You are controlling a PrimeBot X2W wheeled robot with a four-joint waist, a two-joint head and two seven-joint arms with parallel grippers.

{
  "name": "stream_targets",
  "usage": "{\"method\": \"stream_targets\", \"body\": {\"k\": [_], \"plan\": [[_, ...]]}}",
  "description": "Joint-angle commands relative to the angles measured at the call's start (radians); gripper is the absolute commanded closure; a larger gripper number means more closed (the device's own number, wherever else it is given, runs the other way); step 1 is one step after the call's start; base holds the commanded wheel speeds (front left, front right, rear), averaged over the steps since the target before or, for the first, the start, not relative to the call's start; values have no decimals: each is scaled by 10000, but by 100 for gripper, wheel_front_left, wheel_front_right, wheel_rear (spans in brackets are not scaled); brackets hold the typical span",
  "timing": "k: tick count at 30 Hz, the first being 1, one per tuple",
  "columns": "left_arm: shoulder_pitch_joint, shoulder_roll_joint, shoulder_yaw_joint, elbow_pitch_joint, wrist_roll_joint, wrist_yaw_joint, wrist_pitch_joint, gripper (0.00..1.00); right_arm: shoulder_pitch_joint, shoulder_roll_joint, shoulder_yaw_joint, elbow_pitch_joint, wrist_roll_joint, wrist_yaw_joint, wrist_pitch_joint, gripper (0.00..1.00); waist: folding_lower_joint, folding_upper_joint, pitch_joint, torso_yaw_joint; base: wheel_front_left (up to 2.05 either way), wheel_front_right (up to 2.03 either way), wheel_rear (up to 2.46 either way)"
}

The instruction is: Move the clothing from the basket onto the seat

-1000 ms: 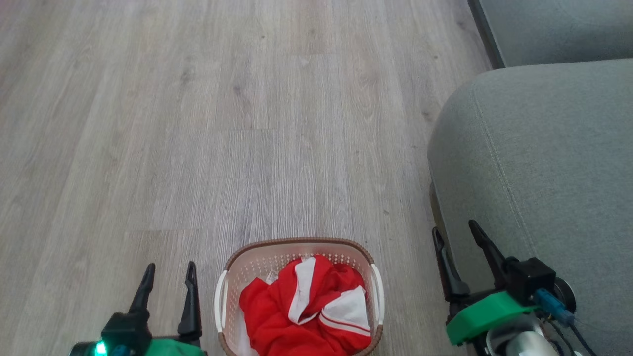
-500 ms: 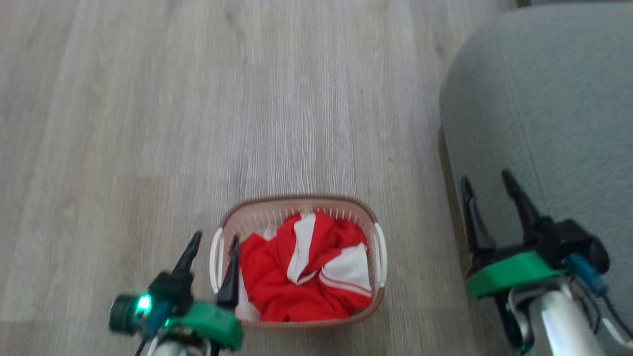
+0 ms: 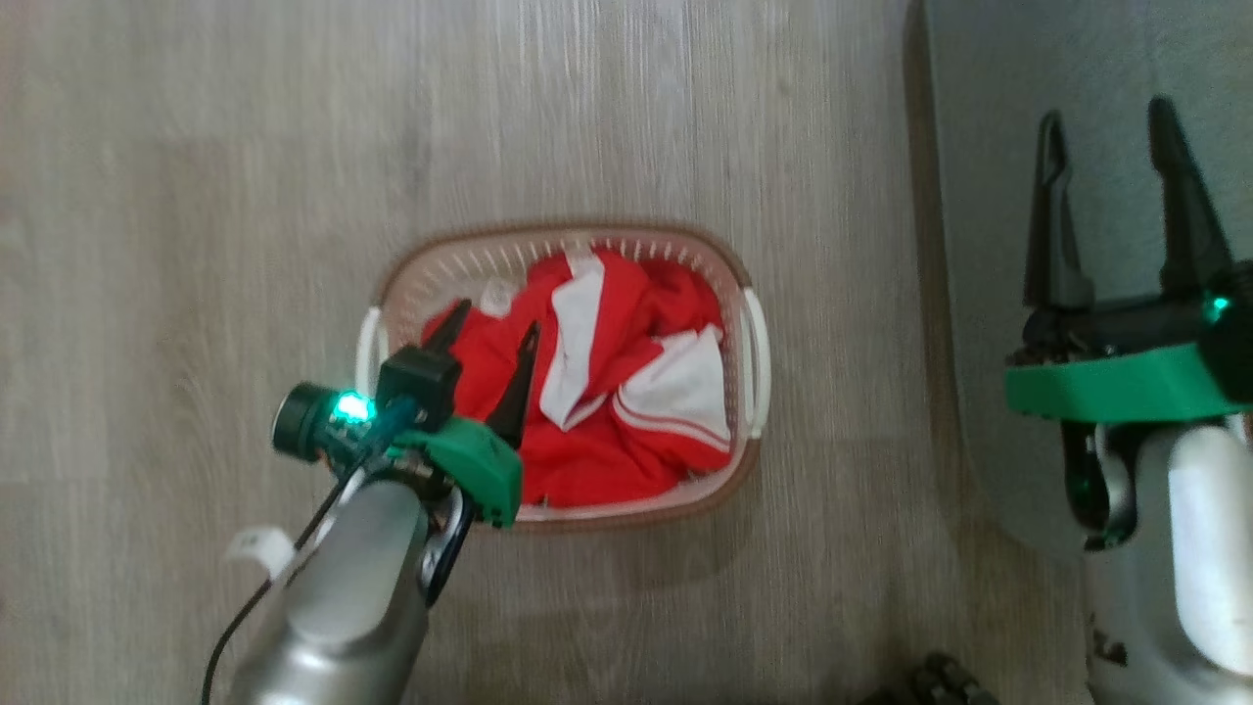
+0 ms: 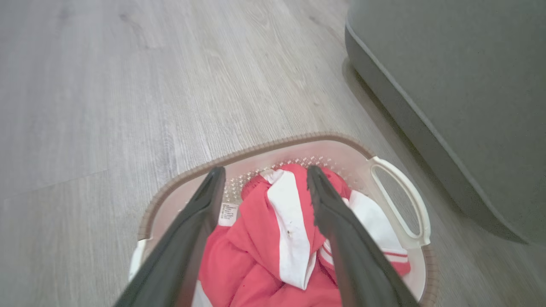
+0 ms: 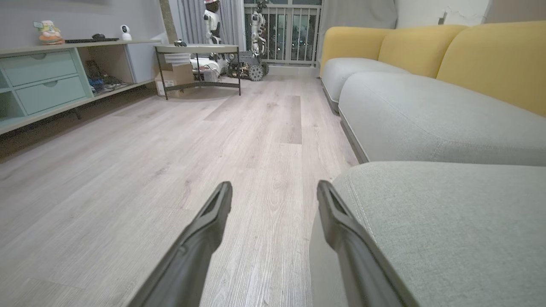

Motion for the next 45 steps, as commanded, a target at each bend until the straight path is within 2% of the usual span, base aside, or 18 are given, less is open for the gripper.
{"method": "stream_targets", "body": {"k": [1,11,19,24,28,29,30,31,32,33,39,45], "plan": [[-427,90,-23,288,-57,-29,-105,0,-288,-83,172,-473,-50,-2,-93,0,-3,0,1372,-300,0,0,0],[-2015,89,-954,2054,-477,-94,-105,0,-971,-83,328,-1074,164,-2,-93,0,-3,0,2817,-608,0,0,0],[-2599,89,-1606,3142,-832,-180,-105,0,-1260,-83,499,-1236,348,-2,-93,0,-3,0,3422,-956,0,0,0],[-2955,89,-1864,3897,-922,-117,-105,0,-1415,-83,493,-1473,389,-2,-93,0,-3,0,3763,-1084,0,0,0],[-3300,89,-1987,4486,-966,144,-105,0,-1474,-83,487,-1671,402,-2,-93,0,-3,0,3920,-1105,0,0,0],[-3366,89,-2010,4586,-997,194,-105,4,-1472,-83,491,-1700,403,-2,-93,0,-3,0,3936,-1100,0,0,0],[-3420,89,-2039,4638,-1029,219,-105,34,-1468,-83,496,-1718,407,-2,-93,0,-3,0,3944,-1093,0,0,0],[-3475,89,-2047,4637,-1059,264,-105,55,-1460,-83,497,-1723,408,-2,-93,0,-3,0,3941,-1077,0,0,0],[-3506,89,-2043,4602,-1098,303,-105,72,-1452,-83,496,-1717,406,-2,-93,0,-3,0,3926,-1059,0,0,0],[-3519,89,-2031,4543,-1142,328,-105,98,-1452,-83,498,-1697,404,-2,-93,0,-3,0,3892,-1037,0,0,0],[-3431,146,-2150,3970,-924,271,-105,100,-1509,-83,538,-1480,496,-2,-93,0,-3,0,3425,-964,0,0,0],[-3074,424,-2022,2679,-752,75,-105,100,-1435,-83,688,-1082,670,-2,-93,0,-3,0,2641,-931,0,0,0]]}}
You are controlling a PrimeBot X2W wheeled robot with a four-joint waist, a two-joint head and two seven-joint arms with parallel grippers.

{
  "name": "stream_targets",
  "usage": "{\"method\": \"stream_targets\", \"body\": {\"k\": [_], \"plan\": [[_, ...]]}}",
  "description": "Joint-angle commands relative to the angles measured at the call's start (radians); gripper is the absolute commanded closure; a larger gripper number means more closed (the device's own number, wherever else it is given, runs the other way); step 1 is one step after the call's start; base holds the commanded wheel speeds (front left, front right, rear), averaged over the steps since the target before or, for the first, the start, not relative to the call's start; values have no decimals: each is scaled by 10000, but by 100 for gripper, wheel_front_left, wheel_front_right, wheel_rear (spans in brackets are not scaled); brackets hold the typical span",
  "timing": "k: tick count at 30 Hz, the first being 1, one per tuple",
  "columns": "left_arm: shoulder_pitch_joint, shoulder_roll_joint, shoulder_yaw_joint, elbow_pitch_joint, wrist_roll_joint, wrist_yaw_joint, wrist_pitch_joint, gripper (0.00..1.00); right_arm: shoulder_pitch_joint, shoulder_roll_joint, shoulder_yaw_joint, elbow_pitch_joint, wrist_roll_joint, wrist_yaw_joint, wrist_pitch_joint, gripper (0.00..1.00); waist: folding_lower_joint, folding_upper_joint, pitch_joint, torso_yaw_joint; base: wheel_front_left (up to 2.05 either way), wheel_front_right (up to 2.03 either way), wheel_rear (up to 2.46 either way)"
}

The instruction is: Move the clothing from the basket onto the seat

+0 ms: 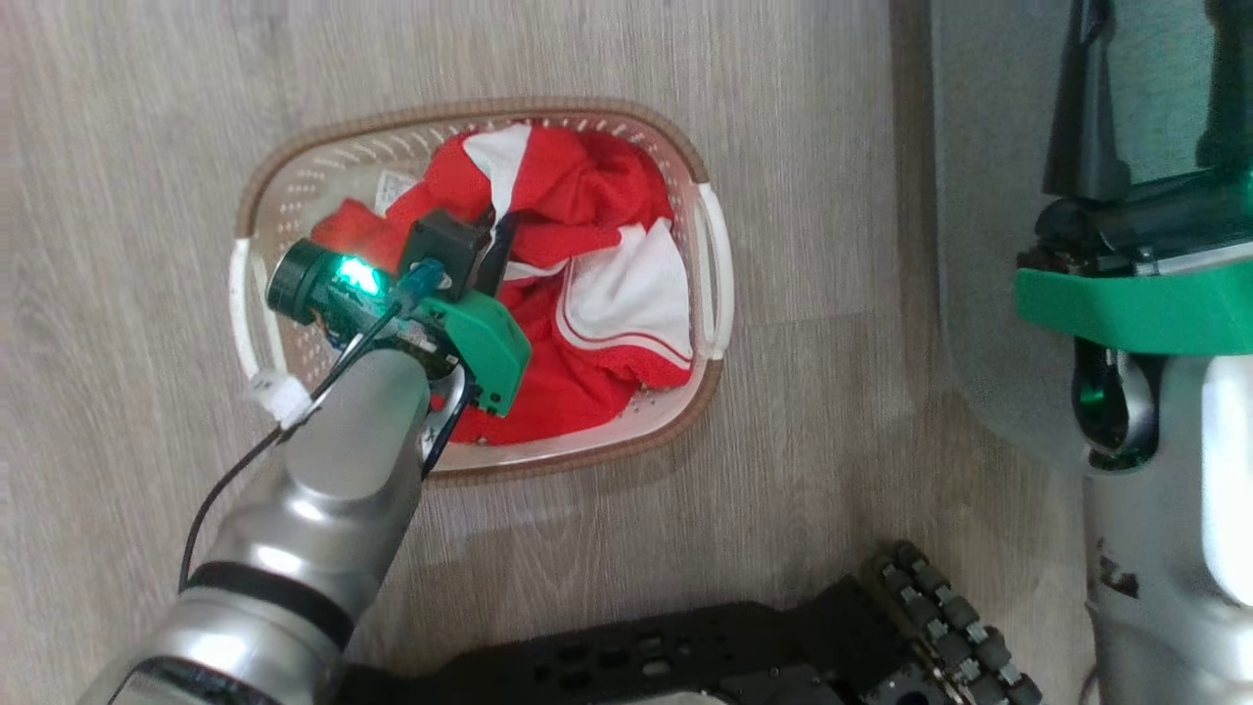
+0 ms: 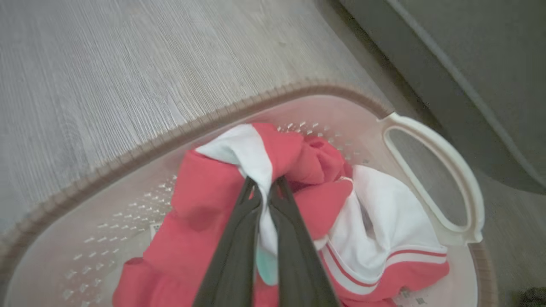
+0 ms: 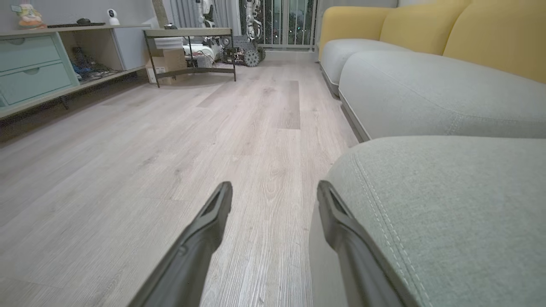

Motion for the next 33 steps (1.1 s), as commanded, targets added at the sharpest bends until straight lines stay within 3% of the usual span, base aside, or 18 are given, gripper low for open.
{"method": "stream_targets", "body": {"k": [1,8,21,33], "plan": [[519,277,217,-416,89,-11,-95,100,210,-24,232,-225,67,-2,-65,0,0,0,-424,11,0,0,0],[1014,428,566,-1443,40,-125,-95,100,430,-24,272,280,96,-2,-65,0,0,0,-1466,103,0,0,0],[2216,556,685,-3170,81,-523,-95,100,1863,-24,557,1701,107,-2,-65,0,0,0,-5165,375,0,0,0],[2704,757,425,-3849,-62,-678,16,100,3316,-24,1437,2866,300,-2,-65,0,0,0,-7826,480,0,0,0]]}}
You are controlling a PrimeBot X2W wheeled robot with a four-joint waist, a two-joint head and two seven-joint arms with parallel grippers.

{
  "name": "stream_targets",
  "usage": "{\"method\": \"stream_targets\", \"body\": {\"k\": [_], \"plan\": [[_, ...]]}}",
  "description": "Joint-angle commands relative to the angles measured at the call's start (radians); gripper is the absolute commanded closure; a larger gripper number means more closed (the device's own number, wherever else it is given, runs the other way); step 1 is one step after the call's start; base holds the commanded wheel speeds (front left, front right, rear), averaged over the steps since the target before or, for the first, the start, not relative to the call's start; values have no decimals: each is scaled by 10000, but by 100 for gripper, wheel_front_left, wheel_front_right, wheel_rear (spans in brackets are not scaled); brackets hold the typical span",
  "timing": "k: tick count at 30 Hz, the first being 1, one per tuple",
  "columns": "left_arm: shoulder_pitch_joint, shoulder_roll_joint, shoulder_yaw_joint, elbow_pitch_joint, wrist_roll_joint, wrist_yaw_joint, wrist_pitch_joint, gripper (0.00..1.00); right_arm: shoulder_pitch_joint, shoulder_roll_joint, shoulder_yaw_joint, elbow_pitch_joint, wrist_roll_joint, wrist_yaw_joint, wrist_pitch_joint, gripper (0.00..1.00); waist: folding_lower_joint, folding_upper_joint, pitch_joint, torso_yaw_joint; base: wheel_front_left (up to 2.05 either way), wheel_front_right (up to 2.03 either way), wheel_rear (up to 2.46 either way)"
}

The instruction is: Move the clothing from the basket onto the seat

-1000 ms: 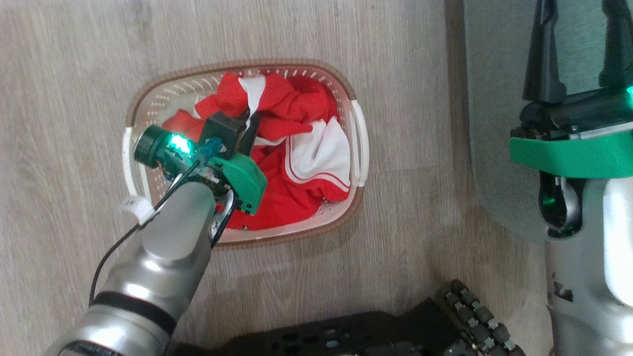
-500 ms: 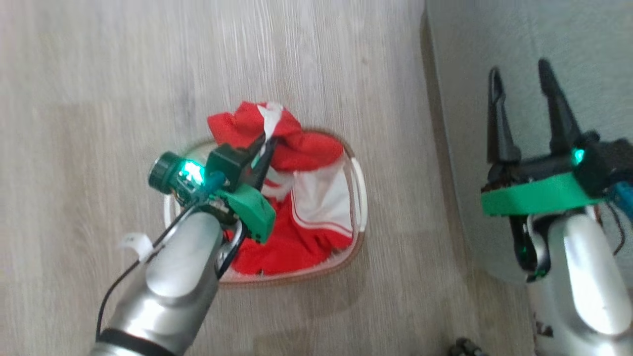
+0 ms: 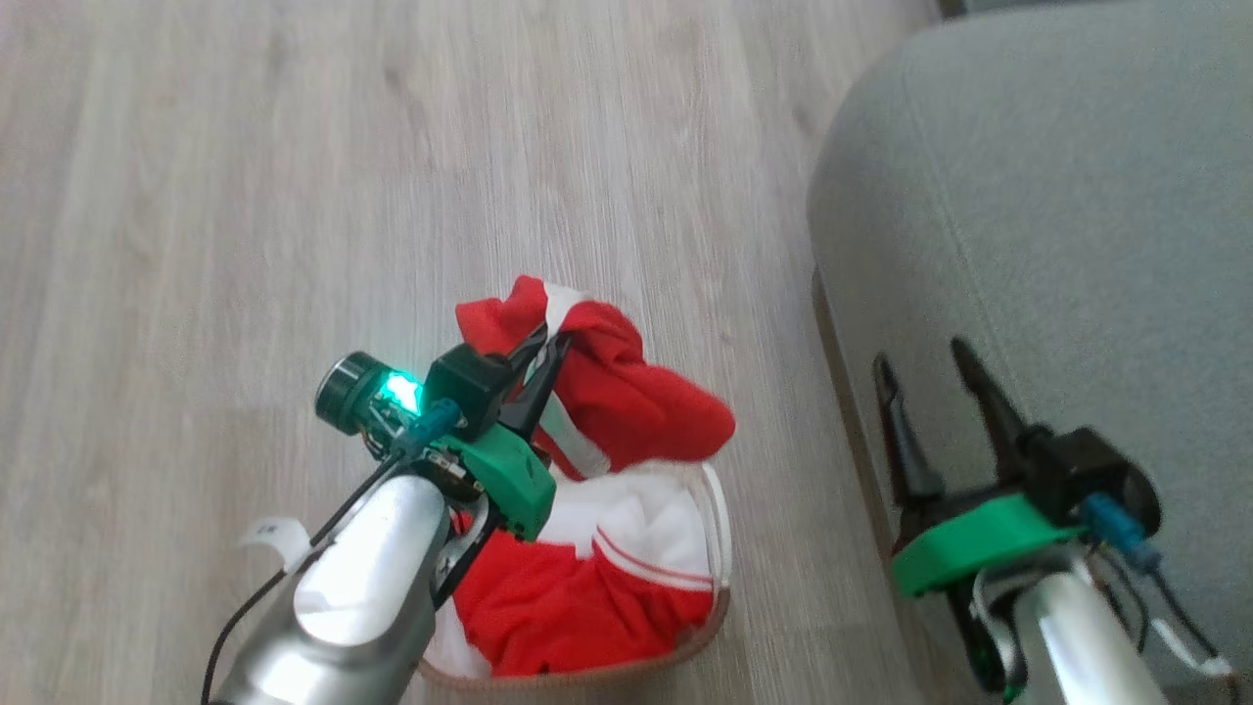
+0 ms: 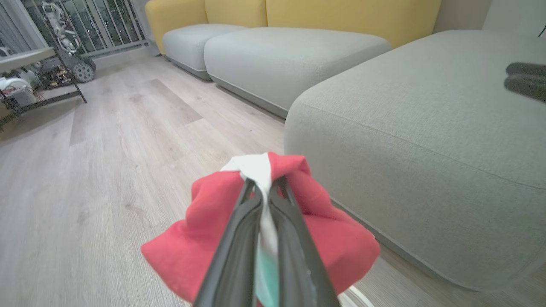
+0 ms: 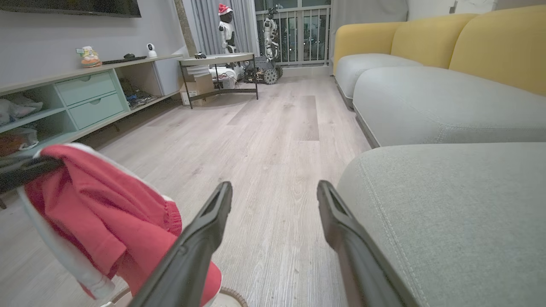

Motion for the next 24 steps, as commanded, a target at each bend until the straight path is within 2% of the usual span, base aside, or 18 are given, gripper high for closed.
{"method": "stream_targets", "body": {"k": [1,14,24], "plan": [[-226,259,259,-456,-130,-11,19,100,-13,-24,372,-172,105,-2,-65,0,1,-1,-960,81,0,0,0],[-544,383,204,-1757,-470,-96,686,100,-74,-24,1453,422,384,-2,-65,0,1,-1,-1824,320,0,0,0],[-916,125,-81,-2338,-538,-115,782,100,-1238,-24,3046,1372,381,-2,-65,0,1,-1,-2101,591,0,0,0]]}}
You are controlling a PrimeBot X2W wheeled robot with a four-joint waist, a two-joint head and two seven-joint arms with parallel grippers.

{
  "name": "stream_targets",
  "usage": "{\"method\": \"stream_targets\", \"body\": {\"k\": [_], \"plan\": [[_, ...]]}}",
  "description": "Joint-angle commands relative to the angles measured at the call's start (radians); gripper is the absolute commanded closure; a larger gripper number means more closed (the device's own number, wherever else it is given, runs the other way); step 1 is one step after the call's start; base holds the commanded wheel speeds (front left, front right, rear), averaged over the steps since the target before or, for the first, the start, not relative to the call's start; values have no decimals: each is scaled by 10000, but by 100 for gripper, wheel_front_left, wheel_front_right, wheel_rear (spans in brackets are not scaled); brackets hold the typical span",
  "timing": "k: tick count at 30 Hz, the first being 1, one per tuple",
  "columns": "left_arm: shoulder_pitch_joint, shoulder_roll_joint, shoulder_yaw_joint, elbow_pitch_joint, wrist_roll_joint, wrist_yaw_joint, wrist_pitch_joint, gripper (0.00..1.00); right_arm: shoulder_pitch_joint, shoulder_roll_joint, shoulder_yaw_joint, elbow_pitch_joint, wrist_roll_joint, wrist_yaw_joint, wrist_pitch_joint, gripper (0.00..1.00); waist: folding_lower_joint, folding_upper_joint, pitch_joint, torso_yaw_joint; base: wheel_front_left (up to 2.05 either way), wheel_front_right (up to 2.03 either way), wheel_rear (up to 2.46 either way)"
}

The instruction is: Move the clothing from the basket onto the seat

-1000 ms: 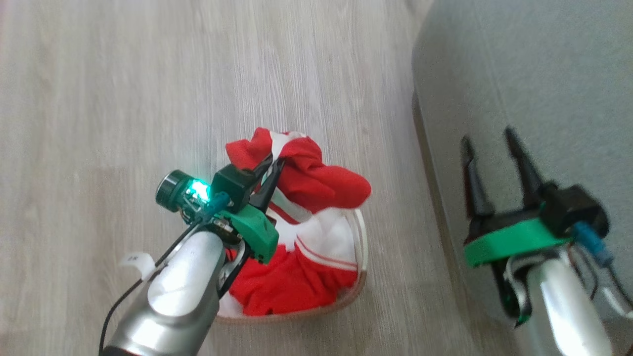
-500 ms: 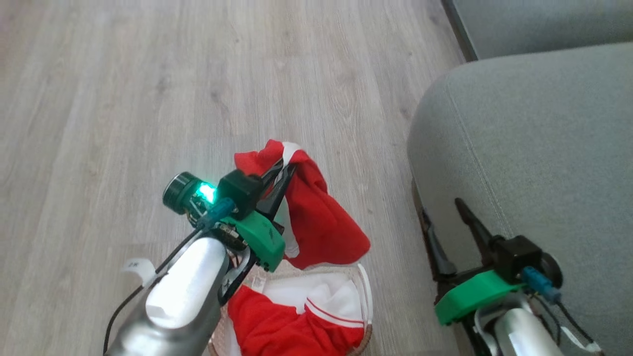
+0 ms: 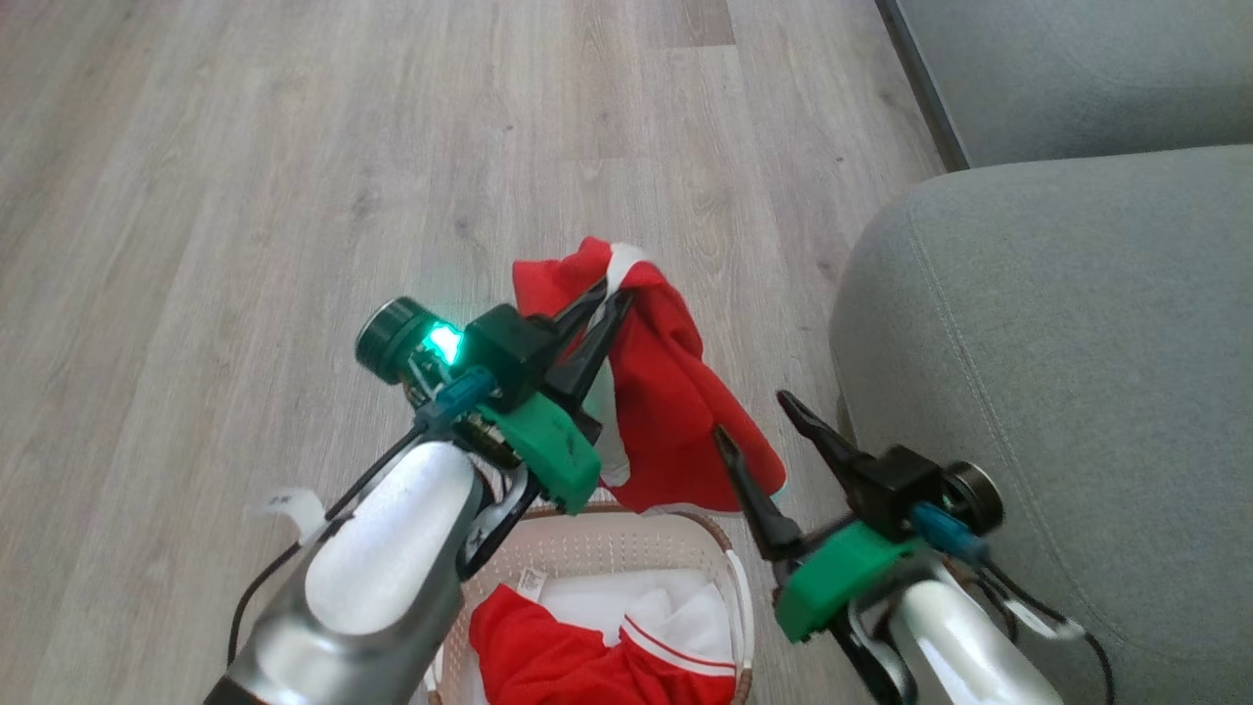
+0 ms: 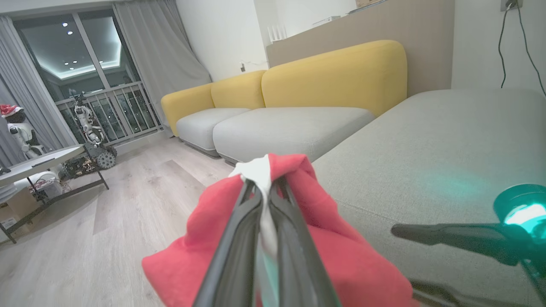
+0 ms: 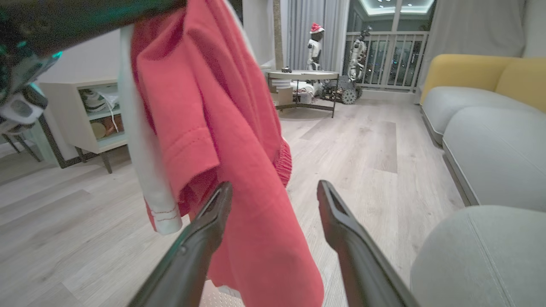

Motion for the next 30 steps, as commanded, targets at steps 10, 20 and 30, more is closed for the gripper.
{"method": "stream_targets", "body": {"k": [10,20,30], "plan": [[-628,-47,126,-655,-201,19,-13,100,-1910,-12,1536,1047,565,-2,-67,0,1,-1,-52,242,0,0,0],[-88,25,297,-311,-573,288,-156,100,-2213,-12,1592,1337,962,-2,-67,100,1,-1,29,289,0,0,0],[562,11,527,264,-876,641,-607,0,-1965,-12,939,1170,743,-2,-67,100,1,-1,115,-107,0,0,0]]}}
